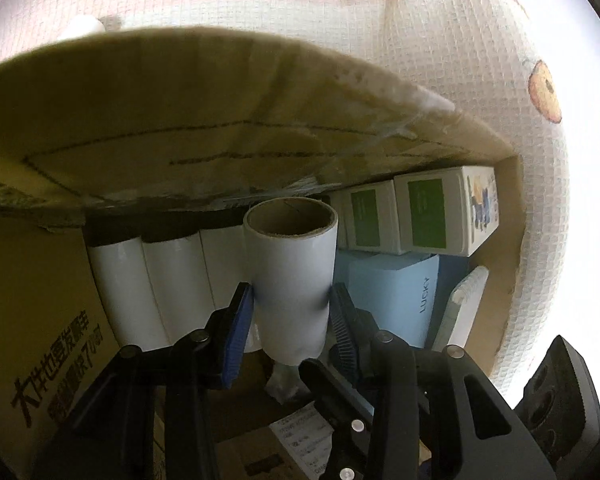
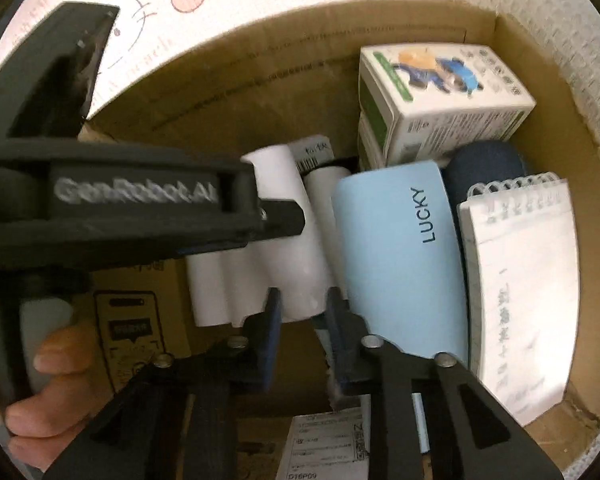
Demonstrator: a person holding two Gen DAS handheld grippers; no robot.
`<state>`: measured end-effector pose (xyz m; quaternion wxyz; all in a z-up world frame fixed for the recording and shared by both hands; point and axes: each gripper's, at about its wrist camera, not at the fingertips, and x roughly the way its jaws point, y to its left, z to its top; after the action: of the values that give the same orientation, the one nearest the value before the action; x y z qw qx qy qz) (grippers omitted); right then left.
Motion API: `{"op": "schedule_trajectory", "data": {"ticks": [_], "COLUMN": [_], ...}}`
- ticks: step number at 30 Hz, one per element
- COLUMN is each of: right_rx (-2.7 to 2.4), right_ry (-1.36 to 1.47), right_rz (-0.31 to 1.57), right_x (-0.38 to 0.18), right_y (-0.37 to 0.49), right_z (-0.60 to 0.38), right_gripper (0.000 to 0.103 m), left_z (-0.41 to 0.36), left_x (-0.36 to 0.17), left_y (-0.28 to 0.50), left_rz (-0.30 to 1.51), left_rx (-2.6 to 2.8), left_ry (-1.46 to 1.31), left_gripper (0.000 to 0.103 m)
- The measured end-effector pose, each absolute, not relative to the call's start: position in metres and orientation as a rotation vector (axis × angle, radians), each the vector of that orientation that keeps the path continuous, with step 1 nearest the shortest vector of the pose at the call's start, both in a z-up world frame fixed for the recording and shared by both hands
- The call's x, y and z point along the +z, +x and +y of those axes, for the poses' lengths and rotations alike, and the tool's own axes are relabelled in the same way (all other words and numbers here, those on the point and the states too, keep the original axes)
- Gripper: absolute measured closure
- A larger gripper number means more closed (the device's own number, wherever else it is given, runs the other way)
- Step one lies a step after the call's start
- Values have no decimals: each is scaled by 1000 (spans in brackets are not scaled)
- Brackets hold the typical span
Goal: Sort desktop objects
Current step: 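Lower the tube beside the white rolls in the box and open the right gripper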
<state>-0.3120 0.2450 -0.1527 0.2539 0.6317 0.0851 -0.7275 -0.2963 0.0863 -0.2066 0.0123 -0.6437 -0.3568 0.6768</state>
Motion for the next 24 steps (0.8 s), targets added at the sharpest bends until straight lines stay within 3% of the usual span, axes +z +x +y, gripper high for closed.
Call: {"op": "schedule_trajectory", "data": {"ticks": [4,6,8,16,19,24], "right_rx": [-1973,-1980,-1979,-1952,-1953,-1956], "right_ry": [1726,1722,1724,1752,1760,1772], "right_rz": [234,245,234,197,222,273], "right_x": [-156,-156,-156,-162,-163,-166], "right_y": [-308,-305,-303,-294,-289,-280], "right_z": [243,243,244,247,244,240], "right_gripper": [87,87,87,86,86,86], "left_z": [93,90,87,80,77,70], "left_x": [-210,-210,-210,-214,-217,-220], "left_y": [-301,-299,-299,-297,-292,-287], "left_rz": [-986,-1060,-1122,-1112,-1049,-1013], "left_rx": [2073,2063,2044,1984,2020,2034], "left_ry": [-2081,-2033,-2000,-2075,-2142,-2163], "left_gripper": [60,60,69,71,93,94]}}
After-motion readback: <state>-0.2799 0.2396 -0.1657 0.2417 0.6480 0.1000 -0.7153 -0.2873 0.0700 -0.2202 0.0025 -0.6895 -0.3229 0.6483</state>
